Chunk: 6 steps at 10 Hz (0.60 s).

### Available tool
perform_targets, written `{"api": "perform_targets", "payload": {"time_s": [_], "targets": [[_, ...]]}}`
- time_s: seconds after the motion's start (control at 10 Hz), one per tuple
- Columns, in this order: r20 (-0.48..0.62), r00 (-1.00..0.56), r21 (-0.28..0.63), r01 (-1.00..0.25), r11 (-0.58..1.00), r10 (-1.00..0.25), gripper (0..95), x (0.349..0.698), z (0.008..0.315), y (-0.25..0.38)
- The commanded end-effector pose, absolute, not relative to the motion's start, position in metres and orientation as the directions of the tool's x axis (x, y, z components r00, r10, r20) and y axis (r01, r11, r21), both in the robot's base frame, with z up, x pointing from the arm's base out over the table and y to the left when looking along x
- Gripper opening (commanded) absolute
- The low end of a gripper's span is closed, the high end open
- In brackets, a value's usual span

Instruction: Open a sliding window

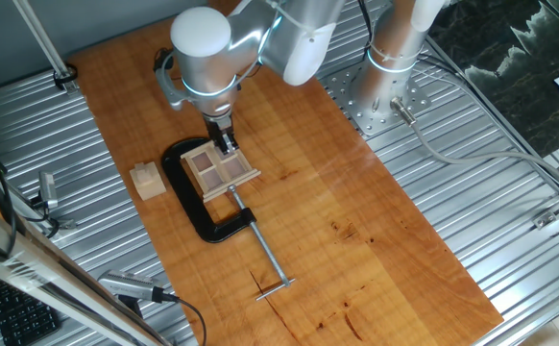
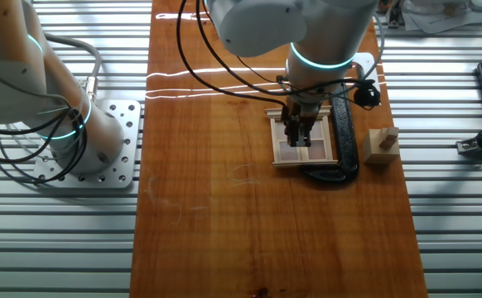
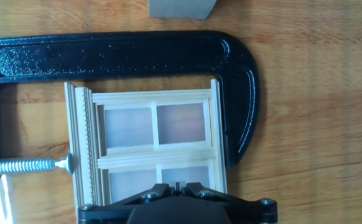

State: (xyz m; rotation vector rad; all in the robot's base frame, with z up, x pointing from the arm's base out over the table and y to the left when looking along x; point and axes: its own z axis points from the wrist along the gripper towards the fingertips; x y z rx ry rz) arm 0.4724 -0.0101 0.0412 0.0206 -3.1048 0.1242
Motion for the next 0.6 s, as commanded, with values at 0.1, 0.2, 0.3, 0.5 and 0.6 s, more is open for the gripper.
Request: {"api": "perform_targets", "payload": {"time_s": [0.1, 0.2, 0.3, 0.5, 0.6], "targets": [[0.037, -0.999, -0.08, -0.012, 0.997, -0.01, 0.0, 0.4753, 0.039, -0.0084], [0.037, -0.999, -0.082, -0.013, 0.997, -0.01, 0.0, 0.4767, 0.0376, -0.0076], [0.037, -0.999, -0.082, -0.014, 0.997, -0.011, 0.0, 0.4773, 0.0369, -0.0071], [0.037, -0.999, -0.083, -0.019, 0.996, -0.016, 0.0, 0.4768, 0.0362, -0.0065], [0.037, -0.999, -0.085, -0.023, 0.996, -0.02, 0.0, 0.4768, 0.0361, -0.0064]]}}
